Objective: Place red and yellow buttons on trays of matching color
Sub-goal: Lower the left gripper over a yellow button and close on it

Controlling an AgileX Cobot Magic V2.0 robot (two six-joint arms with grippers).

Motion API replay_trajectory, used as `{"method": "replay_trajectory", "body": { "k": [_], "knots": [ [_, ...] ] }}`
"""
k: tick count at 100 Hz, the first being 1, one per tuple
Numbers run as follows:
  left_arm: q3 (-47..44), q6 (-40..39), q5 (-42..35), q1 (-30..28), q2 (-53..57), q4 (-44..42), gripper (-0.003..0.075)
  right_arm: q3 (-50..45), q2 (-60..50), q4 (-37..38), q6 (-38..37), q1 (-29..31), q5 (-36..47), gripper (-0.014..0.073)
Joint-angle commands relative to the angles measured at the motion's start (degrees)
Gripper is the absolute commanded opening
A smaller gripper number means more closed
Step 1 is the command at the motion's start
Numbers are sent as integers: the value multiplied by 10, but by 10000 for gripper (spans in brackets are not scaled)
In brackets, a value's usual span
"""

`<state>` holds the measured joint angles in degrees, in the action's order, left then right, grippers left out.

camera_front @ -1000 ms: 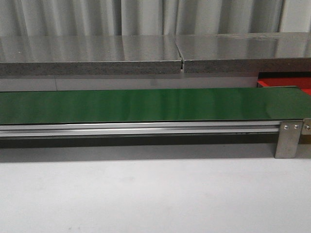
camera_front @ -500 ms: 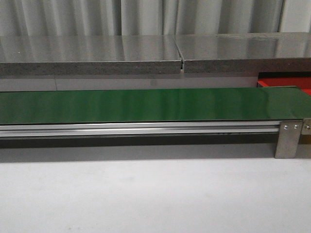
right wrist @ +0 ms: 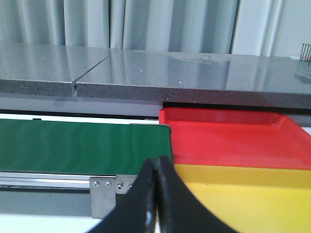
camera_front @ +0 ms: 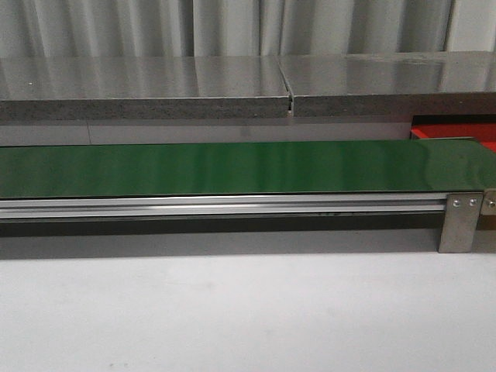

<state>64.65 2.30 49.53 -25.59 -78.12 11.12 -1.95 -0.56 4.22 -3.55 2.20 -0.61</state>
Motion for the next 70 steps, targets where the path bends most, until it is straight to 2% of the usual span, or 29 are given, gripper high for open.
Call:
{"method": "replay_trajectory", "body": {
  "k": [1, 28, 47, 70],
  "knots": [
    [48, -6, -5, -2, -27, 12, 534, 10, -7, 4, 4, 3, 47, -120],
    [150, -55, 15, -2, -159, 7, 533, 10, -7, 4, 4, 3, 47, -120],
    [212, -123, 50, -2, -225, -48, 533, 10, -7, 4, 4, 3, 47, -120],
    [261, -141, 67, -4, -279, -57, 524, 10, -7, 4, 4, 3, 47, -120]
  ]
}}
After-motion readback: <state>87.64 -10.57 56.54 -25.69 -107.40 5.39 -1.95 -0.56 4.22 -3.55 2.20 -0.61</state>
